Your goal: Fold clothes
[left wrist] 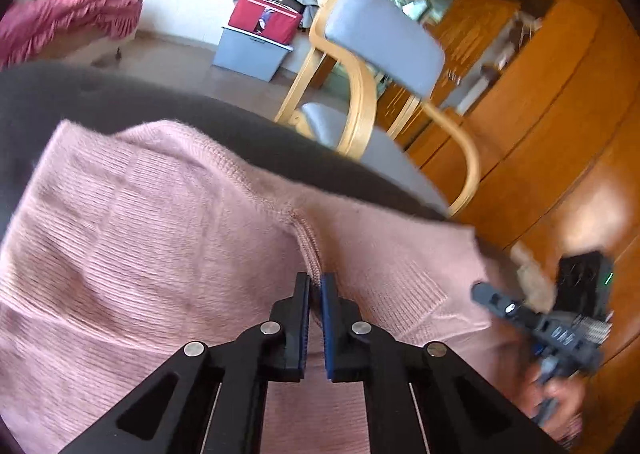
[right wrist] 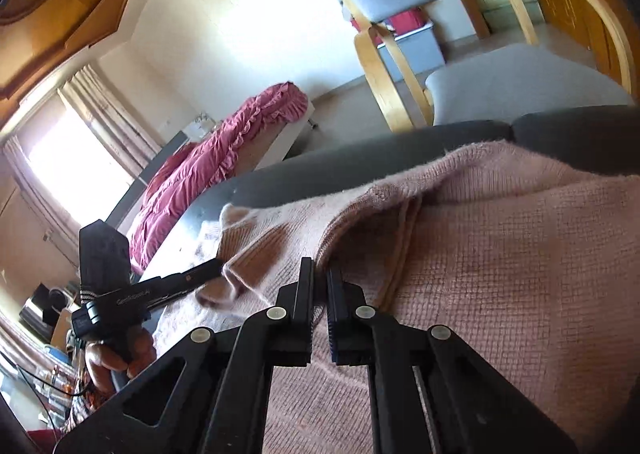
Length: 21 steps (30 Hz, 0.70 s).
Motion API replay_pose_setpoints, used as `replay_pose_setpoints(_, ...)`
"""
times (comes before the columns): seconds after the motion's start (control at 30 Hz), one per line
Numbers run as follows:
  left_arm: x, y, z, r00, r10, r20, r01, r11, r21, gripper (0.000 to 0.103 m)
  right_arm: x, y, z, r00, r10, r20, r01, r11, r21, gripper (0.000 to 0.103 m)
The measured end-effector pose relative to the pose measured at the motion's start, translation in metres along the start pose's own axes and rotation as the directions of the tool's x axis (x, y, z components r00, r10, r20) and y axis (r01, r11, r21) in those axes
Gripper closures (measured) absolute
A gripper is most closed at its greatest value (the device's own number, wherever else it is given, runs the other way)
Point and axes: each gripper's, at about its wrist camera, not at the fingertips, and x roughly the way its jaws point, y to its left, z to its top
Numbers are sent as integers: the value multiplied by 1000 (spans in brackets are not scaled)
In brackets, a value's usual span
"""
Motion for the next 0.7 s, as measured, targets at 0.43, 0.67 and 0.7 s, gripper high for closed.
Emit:
replay_pose_setpoints(0.43,-24,-30,25,986,56,157,-53,998,-25,93,18,-22,-12,994,-35,-100,39,999,36,98)
replay_pose_setpoints(0.67,47,-96,26,993,97,-74,-75,962,263,91,20,-29,-12,995,-17,-95,22,998,51,98)
replay_pose_setpoints(0.7,56,-96,19,988,112,-106,-78,955,285,91,20,-30,-11,995,-11,-95,16,998,56,98)
